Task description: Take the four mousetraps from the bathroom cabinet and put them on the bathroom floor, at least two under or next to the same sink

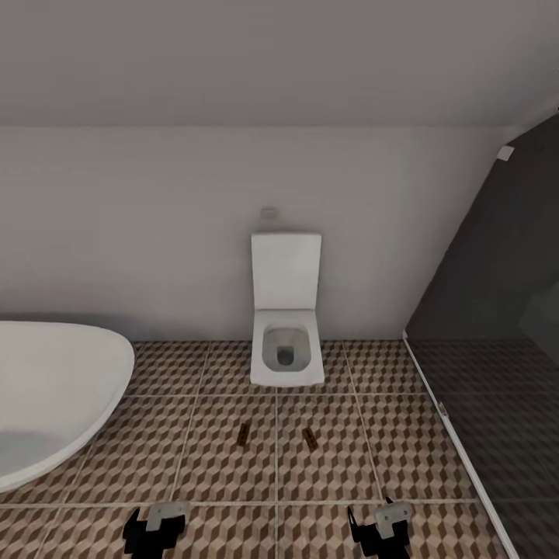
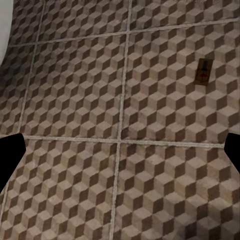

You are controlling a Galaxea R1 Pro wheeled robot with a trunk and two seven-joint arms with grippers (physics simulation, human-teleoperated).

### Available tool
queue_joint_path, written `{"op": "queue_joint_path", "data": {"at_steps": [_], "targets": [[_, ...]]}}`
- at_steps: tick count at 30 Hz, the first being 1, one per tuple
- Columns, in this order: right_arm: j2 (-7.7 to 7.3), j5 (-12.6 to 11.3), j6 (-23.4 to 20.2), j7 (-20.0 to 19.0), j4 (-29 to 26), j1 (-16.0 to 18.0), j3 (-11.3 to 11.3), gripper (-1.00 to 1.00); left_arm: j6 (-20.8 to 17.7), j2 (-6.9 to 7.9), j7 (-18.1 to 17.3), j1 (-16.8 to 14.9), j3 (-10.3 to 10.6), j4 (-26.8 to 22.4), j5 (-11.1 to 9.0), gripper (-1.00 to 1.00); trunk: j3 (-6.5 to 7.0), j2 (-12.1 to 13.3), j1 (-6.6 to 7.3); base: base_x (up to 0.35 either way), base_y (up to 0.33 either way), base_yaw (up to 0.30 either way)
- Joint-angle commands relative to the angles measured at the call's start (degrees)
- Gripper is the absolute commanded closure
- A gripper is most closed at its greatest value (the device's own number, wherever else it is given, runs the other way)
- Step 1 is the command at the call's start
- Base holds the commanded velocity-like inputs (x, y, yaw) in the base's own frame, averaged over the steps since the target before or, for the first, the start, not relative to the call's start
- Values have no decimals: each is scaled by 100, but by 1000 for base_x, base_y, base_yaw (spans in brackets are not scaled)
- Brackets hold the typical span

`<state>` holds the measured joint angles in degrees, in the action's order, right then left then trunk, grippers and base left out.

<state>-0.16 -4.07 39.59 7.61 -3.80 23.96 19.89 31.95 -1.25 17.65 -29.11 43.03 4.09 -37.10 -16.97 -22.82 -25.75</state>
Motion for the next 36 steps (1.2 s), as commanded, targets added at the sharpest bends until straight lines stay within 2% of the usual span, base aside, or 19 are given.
{"op": "queue_joint_path", "data": {"at_steps": [1,20,24,36], "targets": [[-1,-41,14,18,2,4,50,-100,19,-7,28,-7,34,21,8,-100,0,-10,-3,0,0,0],[-1,-41,10,21,6,4,50,-100,0,-14,28,-7,36,21,5,-100,178,-10,-3,0,0,0],[-4,-39,-10,15,173,-2,50,-100,-16,-29,28,11,33,27,2,-100,215,-10,-3,0,0,0],[-33,-41,-122,51,286,-34,48,-100,-33,8,64,318,30,35,1,-100,264,-10,-3,0,0,0]]}}
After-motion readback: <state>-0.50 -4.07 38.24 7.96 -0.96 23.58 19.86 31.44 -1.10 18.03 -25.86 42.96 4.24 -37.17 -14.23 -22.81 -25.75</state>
